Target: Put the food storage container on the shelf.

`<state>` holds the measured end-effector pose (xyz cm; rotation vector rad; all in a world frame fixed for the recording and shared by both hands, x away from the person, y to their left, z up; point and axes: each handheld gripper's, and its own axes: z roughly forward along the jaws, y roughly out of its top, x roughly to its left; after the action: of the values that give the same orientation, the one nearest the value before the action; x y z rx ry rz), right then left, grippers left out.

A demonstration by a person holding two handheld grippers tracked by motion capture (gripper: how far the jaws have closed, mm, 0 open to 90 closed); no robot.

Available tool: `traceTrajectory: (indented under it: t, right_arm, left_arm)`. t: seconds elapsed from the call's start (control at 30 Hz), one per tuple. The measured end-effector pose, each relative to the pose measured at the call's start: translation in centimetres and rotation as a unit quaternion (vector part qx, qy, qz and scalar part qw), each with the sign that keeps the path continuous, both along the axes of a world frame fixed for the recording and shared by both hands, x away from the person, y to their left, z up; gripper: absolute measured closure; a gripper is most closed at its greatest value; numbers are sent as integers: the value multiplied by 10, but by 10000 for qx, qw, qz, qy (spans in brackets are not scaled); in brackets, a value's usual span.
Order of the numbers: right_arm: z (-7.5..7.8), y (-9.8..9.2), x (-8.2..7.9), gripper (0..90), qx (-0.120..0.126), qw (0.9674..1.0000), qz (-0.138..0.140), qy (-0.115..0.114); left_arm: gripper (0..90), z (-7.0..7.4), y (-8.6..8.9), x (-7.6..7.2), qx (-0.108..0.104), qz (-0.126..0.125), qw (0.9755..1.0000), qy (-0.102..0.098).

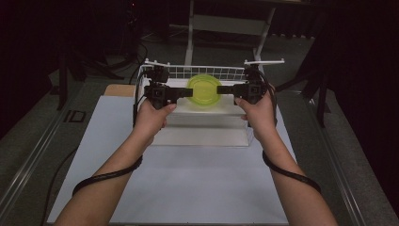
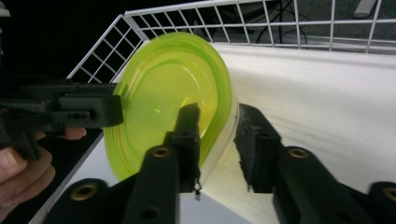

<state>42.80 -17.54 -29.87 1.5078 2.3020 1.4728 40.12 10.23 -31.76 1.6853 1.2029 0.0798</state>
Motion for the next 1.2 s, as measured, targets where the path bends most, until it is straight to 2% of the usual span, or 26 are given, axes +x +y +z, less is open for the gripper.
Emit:
traceTrajectory:
  t: [0.1,0.23,0.27,0.3,0.33,0.4,0.43,0.5,0.57,0.7,0.73,0.77,0.8,0.83,0.87,0.93,0.97,1.03,1.07,1.13,1.17,1.2]
  right_arm:
    - [0,2,4,627,-39,10000,-23,11]
    - [-1,4,10,584,-53,10000,-35,27]
    - [-1,4,11,576,-45,10000,-42,4]
    - [-1,2,14,570,-35,9999,-115,-36]
    - [0,1,13,560,-39,9998,-145,-99]
    - [2,-2,12,540,38,9998,-92,-166]
    - [3,-3,11,537,23,9997,-123,-228]
    - [7,-7,7,531,60,9992,-104,-377]
    - [11,-9,2,526,34,9989,-41,-467]
    - [16,-11,-9,519,119,9983,63,-564]
    - [17,-12,-18,516,139,9978,132,-635]
    - [16,-13,-22,515,186,9975,163,-656]
    - [16,-13,-27,517,238,9973,200,-668]
    - [16,-13,-27,517,238,9973,200,-668]
    - [13,-14,-36,521,256,9966,271,-739]
    - [11,-14,-41,535,276,9961,329,-764]
    - [6,-14,-49,566,301,9954,416,-813]
    - [0,-13,-56,606,238,9946,513,-872]
    - [-4,-11,-60,695,162,9946,551,-862]
    - [-12,-7,-65,769,42,9938,652,-901]
    - [-18,-2,-69,830,-150,9933,700,-903]
    - [-23,2,-71,859,-243,9926,717,-952]
  left_arm:
    - [627,-2,1,2,-18,87,9999,50]
    - [567,-2,1,2,83,150,9998,-32]
    - [567,-1,2,2,93,223,9997,-68]
    - [520,0,2,2,58,243,9996,-100]
    - [519,1,3,1,11,216,9996,-164]
    - [481,5,3,-1,110,215,9991,-335]
    - [467,6,3,-2,111,247,9990,-357]
    - [467,8,6,-4,65,269,9989,-371]
    - [466,10,7,-8,69,270,9983,-514]
    - [450,12,11,-16,73,258,9975,-649]
    - [437,13,12,-19,44,253,9969,-744]
    - [425,13,13,-23,16,229,9966,-789]
    - [427,14,14,-30,-117,86,9957,-916]
    - [434,14,14,-30,-117,86,9957,-916]
    - [434,14,14,-38,-144,-36,9949,-1002]
    - [433,14,13,-42,-134,-54,9945,-1039]
    - [431,13,14,-51,-260,-154,9930,-1142]
    - [411,11,14,-60,-143,-154,9916,-1275]
    - [407,9,14,-64,-175,-173,9902,-1376]
    - [402,6,14,-74,-110,-154,9869,-1601]
    - [400,6,14,-74,-110,-154,9869,-1601]
    - [385,2,14,-82,-206,-207,9852,-1688]
